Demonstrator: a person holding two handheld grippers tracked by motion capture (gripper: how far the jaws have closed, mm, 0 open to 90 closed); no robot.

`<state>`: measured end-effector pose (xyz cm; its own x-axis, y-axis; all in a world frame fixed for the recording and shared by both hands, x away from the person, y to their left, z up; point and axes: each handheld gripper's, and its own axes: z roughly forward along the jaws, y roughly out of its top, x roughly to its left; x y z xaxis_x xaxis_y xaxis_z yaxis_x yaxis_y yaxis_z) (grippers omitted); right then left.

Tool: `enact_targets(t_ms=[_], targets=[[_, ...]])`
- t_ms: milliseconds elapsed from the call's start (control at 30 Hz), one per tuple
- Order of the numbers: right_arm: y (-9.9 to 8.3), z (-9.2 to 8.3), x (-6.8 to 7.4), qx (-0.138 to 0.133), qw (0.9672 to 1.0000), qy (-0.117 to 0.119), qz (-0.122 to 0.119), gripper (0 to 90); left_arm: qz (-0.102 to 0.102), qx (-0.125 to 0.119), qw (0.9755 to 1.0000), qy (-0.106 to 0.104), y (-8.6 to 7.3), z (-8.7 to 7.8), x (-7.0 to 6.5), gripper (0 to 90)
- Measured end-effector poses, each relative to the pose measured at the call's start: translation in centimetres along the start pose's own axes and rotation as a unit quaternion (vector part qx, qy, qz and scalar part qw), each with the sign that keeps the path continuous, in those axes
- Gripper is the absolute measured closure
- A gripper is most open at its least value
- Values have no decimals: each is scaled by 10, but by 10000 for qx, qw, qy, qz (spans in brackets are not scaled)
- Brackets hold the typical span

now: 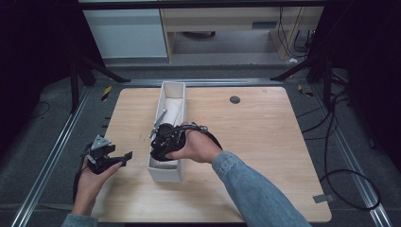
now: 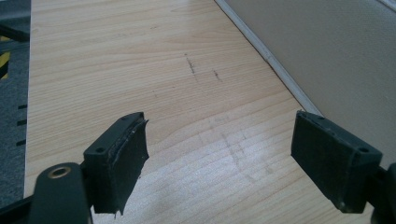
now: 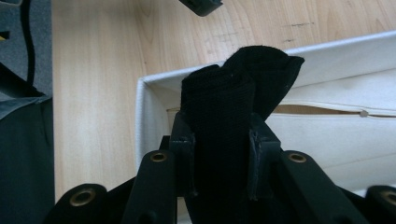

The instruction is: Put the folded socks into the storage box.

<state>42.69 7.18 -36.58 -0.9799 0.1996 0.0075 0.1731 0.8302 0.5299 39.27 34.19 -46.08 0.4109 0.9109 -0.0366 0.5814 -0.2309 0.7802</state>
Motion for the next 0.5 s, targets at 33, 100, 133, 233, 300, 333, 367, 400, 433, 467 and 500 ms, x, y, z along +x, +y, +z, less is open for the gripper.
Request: enact_targets(t_ms=[33,100,133,233,300,333,367,400,433,467,500], targets=[[1,0,1,4,10000,14,-12,691,10,6,10000,-1,0,0,0,179],[1,1,2,5,10000,21,-30,691,6,2,10000,-9,0,0,0,180],[1,2,2,10,10000,14,-27,691,8,7,10000,-4,0,0,-1,180],[-1,5,3,17,10000,95,12,691,1,12,10000,-5,0,1,-1,180],[-2,7,3,12,9999,108,19,691,3,13,10000,-8,0,1,-1,180],[-2,7,3,13,9999,119,24,692,-6,3,10000,-7,0,1,-1,180],[-2,8,3,15,9999,125,30,692,6,15,10000,-6,0,1,-1,180],[-3,8,4,11,9999,139,36,692,12,18,10000,-6,0,1,-1,179],[-3,9,4,-1,9999,135,43,692,19,16,10000,-7,0,1,-2,179],[-3,10,5,13,9999,139,56,692,17,17,10000,-12,0,1,-2,180],[-3,10,5,28,9999,147,48,692,19,18,10000,-14,0,2,-2,179]])
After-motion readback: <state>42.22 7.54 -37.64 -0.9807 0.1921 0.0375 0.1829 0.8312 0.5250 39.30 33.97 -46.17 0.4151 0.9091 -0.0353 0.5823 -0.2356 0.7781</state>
